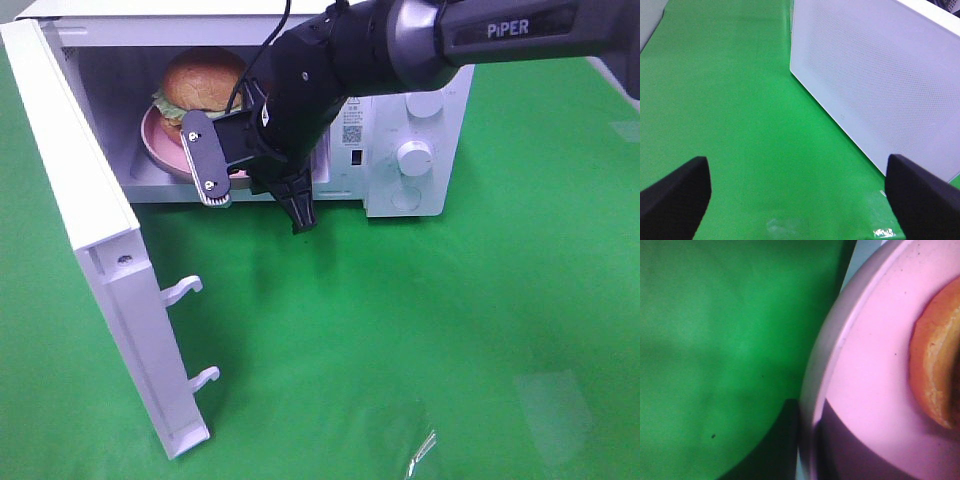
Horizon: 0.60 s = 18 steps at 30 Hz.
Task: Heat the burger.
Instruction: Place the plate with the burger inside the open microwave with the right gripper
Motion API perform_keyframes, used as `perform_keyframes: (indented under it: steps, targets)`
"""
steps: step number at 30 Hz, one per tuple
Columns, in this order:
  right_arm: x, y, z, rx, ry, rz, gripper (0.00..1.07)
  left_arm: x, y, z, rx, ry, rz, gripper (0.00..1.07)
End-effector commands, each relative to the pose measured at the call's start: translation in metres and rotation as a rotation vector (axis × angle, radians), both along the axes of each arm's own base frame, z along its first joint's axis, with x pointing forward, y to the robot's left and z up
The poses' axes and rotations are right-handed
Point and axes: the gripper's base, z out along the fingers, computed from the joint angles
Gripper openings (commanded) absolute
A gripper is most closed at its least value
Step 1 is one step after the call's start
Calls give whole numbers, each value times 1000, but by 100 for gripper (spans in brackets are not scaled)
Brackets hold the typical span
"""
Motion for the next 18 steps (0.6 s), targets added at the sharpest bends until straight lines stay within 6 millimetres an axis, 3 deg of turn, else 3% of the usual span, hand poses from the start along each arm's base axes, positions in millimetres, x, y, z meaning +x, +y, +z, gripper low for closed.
perform_keyframes:
  steps: [1, 18]
  targets:
    - [7, 5, 12, 46, -58, 2, 0, -1, 0, 0, -4, 2, -5, 86]
    - [35, 9, 11, 57, -62, -53, 0, -1, 0, 0, -4, 2, -5, 86]
